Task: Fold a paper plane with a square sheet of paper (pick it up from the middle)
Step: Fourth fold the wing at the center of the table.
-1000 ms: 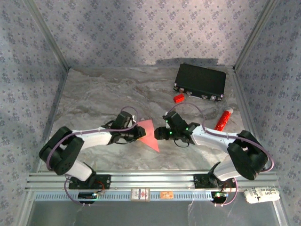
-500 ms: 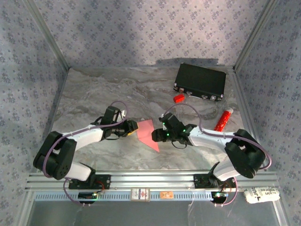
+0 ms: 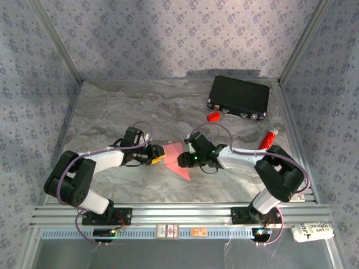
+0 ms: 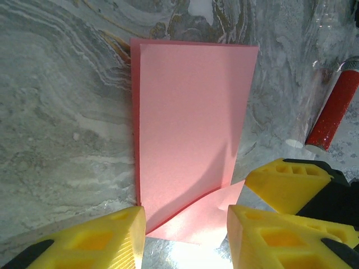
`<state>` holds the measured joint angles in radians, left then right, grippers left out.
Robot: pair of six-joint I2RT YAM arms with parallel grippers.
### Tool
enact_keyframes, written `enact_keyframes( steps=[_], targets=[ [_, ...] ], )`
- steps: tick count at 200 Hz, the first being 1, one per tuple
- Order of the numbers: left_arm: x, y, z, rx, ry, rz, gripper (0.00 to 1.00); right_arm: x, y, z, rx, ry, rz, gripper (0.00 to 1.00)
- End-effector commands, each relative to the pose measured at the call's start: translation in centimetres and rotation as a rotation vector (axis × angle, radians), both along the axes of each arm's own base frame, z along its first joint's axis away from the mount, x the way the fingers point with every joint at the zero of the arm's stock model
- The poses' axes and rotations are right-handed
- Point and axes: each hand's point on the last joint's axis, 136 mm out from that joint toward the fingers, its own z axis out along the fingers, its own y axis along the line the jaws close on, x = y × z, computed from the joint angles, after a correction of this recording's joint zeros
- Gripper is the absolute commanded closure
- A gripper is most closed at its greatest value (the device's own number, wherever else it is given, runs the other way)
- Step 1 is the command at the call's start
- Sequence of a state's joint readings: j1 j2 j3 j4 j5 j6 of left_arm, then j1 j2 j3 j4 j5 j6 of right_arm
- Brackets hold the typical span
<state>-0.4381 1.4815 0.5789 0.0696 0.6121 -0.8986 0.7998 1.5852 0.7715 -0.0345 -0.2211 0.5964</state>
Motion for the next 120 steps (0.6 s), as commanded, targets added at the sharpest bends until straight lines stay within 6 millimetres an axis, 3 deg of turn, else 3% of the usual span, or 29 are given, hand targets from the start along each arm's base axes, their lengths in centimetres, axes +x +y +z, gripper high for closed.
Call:
enact_keyframes(
  steps=[1, 65, 81, 120],
  targets=[
    [-0.14, -0.04, 0.01, -0.006, 0.013, -0.021, 0.58, 0.69, 0.69, 0.51, 0.021, -0.01, 0.022, 0.55],
    [-0.31, 0.11, -0.38, 0.002, 0.026, -0.019, 0.57, 0.5, 0.9, -0.35, 0.042, 0.026, 0.044, 0.64],
    [-0.28, 0.08, -0.31, 0.001, 0.025, -0.02, 0.58, 0.56, 0.72, -0.2, 0.042, 0.015, 0.036, 0.75],
    [-0.11, -0.24, 0.1, -0.015, 0.022, -0.031, 0.57, 0.44, 0.33, 0.6, 0.086, 0.002, 0.038, 0.89]
  ],
)
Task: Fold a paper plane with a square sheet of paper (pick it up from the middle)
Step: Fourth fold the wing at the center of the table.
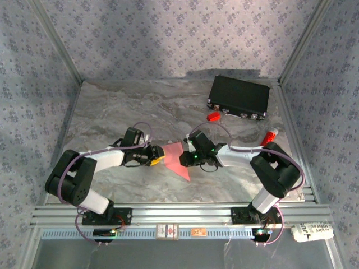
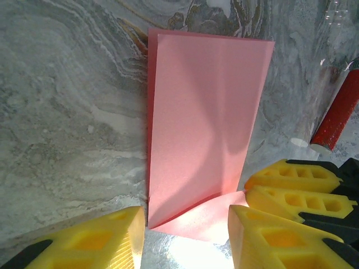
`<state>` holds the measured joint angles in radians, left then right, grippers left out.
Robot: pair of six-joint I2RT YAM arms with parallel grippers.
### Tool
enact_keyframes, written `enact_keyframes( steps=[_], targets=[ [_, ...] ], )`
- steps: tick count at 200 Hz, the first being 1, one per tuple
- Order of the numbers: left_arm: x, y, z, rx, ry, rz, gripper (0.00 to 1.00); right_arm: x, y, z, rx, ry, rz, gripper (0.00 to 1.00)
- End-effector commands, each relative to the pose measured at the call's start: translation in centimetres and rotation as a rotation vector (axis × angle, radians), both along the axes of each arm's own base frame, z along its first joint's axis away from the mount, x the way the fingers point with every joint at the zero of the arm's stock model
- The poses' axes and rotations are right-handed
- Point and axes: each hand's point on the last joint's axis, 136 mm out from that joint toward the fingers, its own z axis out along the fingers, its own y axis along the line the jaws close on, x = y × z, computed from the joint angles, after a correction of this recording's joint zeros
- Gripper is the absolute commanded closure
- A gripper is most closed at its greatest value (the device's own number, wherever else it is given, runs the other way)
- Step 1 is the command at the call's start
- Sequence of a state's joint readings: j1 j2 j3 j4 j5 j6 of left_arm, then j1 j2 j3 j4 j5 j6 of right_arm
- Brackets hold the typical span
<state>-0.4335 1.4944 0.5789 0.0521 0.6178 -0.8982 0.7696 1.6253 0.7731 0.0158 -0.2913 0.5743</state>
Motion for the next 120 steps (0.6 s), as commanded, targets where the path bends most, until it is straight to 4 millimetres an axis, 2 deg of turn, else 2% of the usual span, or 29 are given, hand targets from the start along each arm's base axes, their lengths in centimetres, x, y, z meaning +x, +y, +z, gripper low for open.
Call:
enact_keyframes(
  steps=[1, 40, 62, 94, 120],
  targets=[
    [0.2, -0.5, 0.7, -0.026, -0.007, -0.032, 0.57, 0.0, -0.2, 1.1, 0.045, -0.017, 0.008, 0.89],
    [0.8, -1.2, 1.9, -0.063, -0.036, -0.056, 0.4, 0.0, -0.8, 1.7, 0.106, -0.026, -0.016, 0.91],
    [1.3, -1.6, 2.7, -0.09, -0.056, -0.056, 0.35, 0.2, -1.0, 1.8, 0.129, -0.02, -0.022, 0.91],
    [1.9, -2.1, 3.1, -0.119, -0.059, -0.056, 0.34, 0.3, -1.0, 1.8, 0.138, -0.018, -0.021, 0.91],
    [2.3, -2.8, 3.0, -0.156, -0.038, -0.063, 0.4, 0.3, -1.1, 1.8, 0.14, -0.018, -0.024, 0.91]
  ],
)
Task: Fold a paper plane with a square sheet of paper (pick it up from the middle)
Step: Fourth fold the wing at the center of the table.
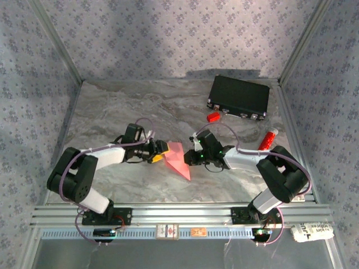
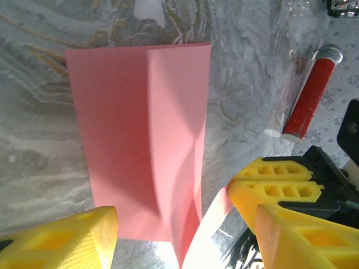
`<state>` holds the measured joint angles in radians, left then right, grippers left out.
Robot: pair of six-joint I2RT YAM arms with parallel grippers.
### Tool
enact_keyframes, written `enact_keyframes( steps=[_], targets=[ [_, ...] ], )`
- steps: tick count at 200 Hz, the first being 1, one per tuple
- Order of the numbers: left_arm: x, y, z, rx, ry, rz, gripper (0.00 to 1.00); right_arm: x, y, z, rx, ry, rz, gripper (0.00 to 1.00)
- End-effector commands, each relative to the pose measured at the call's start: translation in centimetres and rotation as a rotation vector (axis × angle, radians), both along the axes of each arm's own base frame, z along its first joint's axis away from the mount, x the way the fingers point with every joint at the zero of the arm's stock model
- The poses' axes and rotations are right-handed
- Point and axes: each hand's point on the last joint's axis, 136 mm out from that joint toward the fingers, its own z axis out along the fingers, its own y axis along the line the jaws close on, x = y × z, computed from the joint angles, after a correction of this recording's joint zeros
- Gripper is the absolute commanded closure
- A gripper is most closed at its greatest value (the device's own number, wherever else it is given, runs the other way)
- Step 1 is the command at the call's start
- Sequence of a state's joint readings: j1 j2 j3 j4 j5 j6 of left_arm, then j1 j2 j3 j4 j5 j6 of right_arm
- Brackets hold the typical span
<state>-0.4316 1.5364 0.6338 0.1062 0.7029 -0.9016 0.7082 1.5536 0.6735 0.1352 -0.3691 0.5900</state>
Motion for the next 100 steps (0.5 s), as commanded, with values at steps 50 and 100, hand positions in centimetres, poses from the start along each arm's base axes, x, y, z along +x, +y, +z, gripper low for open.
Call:
enact_keyframes(
  steps=[50, 100],
  targets=[
    [1.9, -2.0, 0.6, -0.089, 0.031, -0.025, 0.48, 0.0, -0.1, 0.5, 0.029, 0.0, -0.004, 0.91],
    [2.5, -2.6, 0.6, -0.147, 0.054, 0.002, 0.74, 0.1, -0.6, 1.2, 0.013, -0.022, -0.031, 0.76]
  ],
)
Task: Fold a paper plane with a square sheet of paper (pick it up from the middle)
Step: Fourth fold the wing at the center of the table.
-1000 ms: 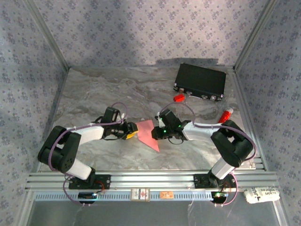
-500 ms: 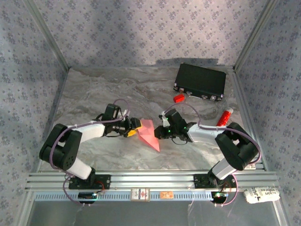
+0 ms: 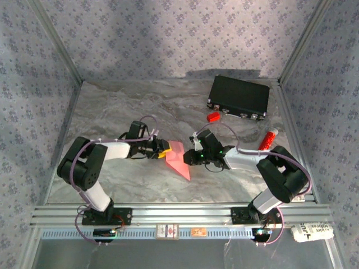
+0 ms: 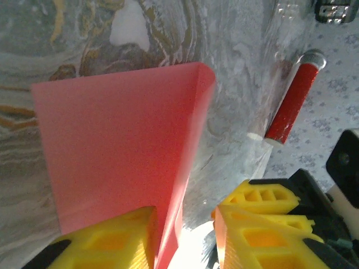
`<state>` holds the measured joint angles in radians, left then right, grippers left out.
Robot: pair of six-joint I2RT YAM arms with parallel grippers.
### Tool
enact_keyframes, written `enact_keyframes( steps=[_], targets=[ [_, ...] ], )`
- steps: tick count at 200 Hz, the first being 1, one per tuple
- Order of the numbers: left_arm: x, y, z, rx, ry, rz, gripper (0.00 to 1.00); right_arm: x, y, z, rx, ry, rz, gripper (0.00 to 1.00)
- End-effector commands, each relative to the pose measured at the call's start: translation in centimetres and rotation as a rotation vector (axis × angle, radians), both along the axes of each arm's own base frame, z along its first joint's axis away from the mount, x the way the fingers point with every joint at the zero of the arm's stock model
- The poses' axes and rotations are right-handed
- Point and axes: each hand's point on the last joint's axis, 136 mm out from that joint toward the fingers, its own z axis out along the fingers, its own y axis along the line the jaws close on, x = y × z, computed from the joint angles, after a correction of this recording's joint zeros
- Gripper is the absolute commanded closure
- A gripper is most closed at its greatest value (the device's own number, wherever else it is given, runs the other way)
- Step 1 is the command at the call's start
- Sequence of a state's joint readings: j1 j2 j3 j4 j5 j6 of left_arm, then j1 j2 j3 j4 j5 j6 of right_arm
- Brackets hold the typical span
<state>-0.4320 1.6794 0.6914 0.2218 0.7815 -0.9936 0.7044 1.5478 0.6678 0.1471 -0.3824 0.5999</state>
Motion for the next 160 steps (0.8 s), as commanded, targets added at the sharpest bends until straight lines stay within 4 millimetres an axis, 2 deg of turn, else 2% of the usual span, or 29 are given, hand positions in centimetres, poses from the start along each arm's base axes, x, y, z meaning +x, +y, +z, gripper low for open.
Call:
enact_keyframes(
  steps=[1, 20, 46, 91, 123, 160],
  targets=[
    [0.9, -0.8, 1.3, -0.067, -0.017, 0.005, 0.74, 0.1, -0.7, 1.0, -0.008, -0.027, -0.031, 0.76],
    [1.0, -0.7, 1.4, -0.075, -0.011, 0.027, 0.77, 0.1, -2.3, 1.2, -0.106, -0.093, -0.083, 0.59],
    [0.9, -0.8, 1.5, -0.079, -0.009, 0.029, 0.73, -0.8, -3.5, 1.5, -0.238, -0.205, -0.081, 0.48],
    [0.8, -0.7, 1.5, -0.079, 0.006, 0.038, 0.81, -2.9, -1.2, 1.4, -0.351, -0.434, -0.005, 0.47],
    [1.1, -0.7, 1.7, -0.08, -0.002, 0.049, 0.83, -4.3, 0.6, 1.5, -0.458, -0.645, 0.089, 0.47],
    [1.0, -0.7, 1.6, -0.077, 0.002, 0.049, 0.84, -4.6, 1.6, 0.3, -0.577, -0.694, 0.131, 0.47]
  ],
)
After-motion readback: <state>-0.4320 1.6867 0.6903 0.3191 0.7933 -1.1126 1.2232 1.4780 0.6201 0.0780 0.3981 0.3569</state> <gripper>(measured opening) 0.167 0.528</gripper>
